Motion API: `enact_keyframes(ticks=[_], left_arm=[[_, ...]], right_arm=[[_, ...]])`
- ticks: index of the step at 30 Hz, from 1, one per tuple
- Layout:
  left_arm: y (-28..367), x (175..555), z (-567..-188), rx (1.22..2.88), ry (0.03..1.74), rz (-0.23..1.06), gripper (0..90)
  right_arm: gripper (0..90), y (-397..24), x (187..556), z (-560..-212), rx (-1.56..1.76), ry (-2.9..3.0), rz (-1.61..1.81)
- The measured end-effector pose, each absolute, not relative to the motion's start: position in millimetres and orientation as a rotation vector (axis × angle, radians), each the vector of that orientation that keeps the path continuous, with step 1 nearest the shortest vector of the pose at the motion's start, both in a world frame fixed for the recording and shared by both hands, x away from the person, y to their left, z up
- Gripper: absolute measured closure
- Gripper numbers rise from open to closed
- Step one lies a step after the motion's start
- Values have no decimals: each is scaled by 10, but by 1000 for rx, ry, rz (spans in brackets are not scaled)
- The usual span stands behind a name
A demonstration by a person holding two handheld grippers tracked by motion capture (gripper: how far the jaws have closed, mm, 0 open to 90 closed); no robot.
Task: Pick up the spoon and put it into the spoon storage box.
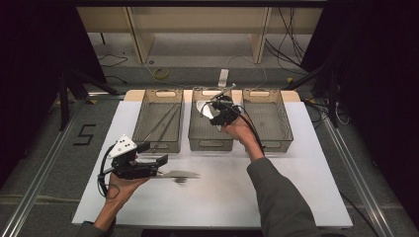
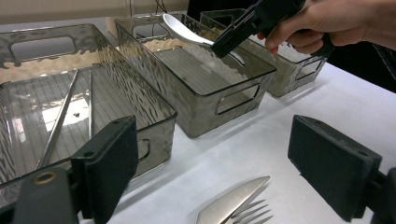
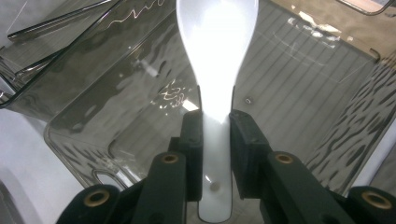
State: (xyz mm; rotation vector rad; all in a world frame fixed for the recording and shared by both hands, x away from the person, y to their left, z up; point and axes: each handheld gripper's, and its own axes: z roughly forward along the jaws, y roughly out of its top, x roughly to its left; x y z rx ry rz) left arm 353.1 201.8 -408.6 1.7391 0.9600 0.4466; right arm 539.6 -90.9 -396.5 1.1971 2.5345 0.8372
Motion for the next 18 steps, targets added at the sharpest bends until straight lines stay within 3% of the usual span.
enact_keyframes(ticks=[15, 18], left_arm=[[1998, 3542, -4097, 1750, 961, 439, 156], [1998, 3542, -4096, 1749, 961, 439, 156]], right_arm=[[765, -837, 5435, -4088, 1231, 2542, 790], [728, -840, 5447, -4102, 1246, 2550, 807]])
